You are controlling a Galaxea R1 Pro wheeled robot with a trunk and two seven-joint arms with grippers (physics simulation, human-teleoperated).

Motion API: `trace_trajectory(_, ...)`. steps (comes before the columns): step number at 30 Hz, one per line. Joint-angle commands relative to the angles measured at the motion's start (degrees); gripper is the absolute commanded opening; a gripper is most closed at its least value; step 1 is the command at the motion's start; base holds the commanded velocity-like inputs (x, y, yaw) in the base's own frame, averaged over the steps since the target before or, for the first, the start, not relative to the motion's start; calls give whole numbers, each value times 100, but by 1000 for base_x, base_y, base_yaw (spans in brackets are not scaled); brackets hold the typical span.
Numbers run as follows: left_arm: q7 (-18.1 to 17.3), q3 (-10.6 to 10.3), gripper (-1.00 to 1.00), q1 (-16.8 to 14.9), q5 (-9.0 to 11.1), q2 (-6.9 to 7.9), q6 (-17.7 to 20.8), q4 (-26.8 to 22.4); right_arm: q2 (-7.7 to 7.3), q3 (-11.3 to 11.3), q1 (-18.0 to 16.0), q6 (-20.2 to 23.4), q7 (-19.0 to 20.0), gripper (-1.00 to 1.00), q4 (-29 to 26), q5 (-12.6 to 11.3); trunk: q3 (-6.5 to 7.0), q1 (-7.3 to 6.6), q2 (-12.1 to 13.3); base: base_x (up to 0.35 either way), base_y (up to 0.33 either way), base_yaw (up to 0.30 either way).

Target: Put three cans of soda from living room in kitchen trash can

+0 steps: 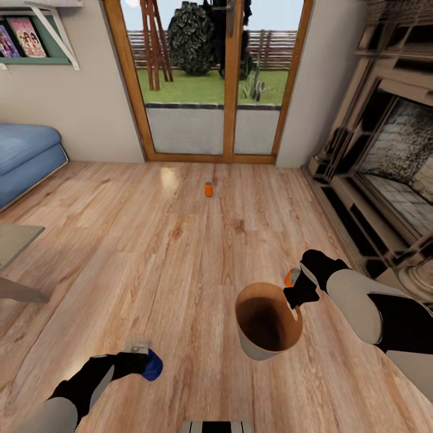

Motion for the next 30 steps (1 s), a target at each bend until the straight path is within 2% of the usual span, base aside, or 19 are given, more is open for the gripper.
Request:
trace_trajectory(1, -12, -3, -100, -9, -13, 23, 95, -156, 3, -96, 15, 21, 21, -100, -1, -128, 18, -22, 42, 0, 0, 0)
trace_trajectory(3, -35, 2, -100, -32, -15, 82, 348, -593, 7, -96, 62, 21, 27, -100, -4, -127, 54, -66, 122, 0, 0, 0)
trace_trajectory(11, -134, 7, -100, -130, -6, 307, 1086, -1611, 9, -96, 195, 21, 32, -100, -4, -137, 198, -242, 443, 0, 0, 0)
trace_trajectory(12, -287, 7, -100, -141, -7, 329, 1260, -1847, 13, -96, 219, 21, 32, -100, -2, -140, 216, -264, 483, 0, 0, 0)
trace_trajectory(13, -907, 7, -100, -158, -10, 351, 1681, -2303, 32, -96, 298, -7, 32, -100, -5, -142, 234, -286, 523, 0, 0, 0)
trace_trajectory(15, -1304, 8, -100, -167, -27, 357, 1897, -2536, 42, -96, 324, -61, 32, -100, -2, -145, 270, -330, 603, 0, 0, 0)
trace_trajectory(16, -1707, 8, -100, -177, -46, 360, 2114, -2744, 51, -95, 350, -115, 32, -100, 1, -148, 287, -352, 643, 0, 0, 0)
trace_trajectory(18, -2073, 8, -100, -202, -54, 359, 2337, -2914, 62, -92, 371, -153, 29, -100, 8, -150, 323, -396, 723, 0, 0, 0)
trace_trajectory(19, -2407, 4, -100, -276, -56, 355, 2581, -3069, 70, -91, 384, -178, 25, -100, 22, -151, 341, -418, 764, 0, 0, 0)
trace_trajectory(21, -2725, -12, -100, -400, -64, 353, 2853, -3203, 76, -89, 393, -195, 22, -100, 34, -152, 377, -462, 844, 0, 0, 0)
trace_trajectory(22, -3035, -26, -100, -542, -69, 349, 3125, -3294, 79, -89, 399, -208, 19, -100, 40, -152, 395, -484, 884, 0, 0, 0)
trace_trajectory(24, -3332, -36, -100, -689, -72, 342, 3366, -3358, 81, -88, 402, -216, 18, -100, 39, -152, 431, -528, 964, 0, 0, 0)
trace_trajectory(25, -3595, -42, -100, -840, -74, 330, 3562, -3412, 85, -88, 404, -221, 17, -100, 38, -153, 449, -550, 1004, 0, 0, 0)
trace_trajectory(30, -4001, -47, -100, -1200, -68, 309, 3857, -3512, 135, -87, 409, -228, 14, -100, 37, -153, 539, -659, 1205, 0, 0, 0)
